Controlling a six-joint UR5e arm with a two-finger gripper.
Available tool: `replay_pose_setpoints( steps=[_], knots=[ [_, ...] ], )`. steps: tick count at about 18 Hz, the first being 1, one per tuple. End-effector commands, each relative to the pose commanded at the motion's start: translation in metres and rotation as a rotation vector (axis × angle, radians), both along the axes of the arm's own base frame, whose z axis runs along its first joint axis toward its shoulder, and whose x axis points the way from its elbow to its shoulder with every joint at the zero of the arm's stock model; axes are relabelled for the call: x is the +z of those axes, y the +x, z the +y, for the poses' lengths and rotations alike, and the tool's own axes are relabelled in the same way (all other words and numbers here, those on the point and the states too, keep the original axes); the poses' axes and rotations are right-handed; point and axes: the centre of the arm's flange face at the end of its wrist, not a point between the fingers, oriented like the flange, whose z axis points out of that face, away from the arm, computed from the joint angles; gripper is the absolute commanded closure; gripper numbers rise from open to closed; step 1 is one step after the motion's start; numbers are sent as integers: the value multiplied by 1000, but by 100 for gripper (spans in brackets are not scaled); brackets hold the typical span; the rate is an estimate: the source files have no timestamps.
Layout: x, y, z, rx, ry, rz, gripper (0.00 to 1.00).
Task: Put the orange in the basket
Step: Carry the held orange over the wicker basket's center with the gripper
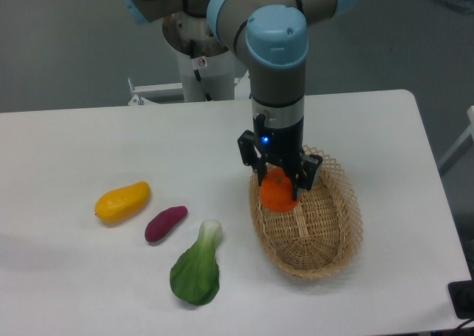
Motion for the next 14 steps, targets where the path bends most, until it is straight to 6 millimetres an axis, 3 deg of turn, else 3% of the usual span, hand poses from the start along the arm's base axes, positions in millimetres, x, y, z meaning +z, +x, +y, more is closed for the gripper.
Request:
replay_pose_setpoints(
  steps=[10, 14],
  knots=[
    [-5, -2, -8, -28, -18, 0, 47],
    [-20, -6, -18, -54, -40, -9, 47]
  ],
)
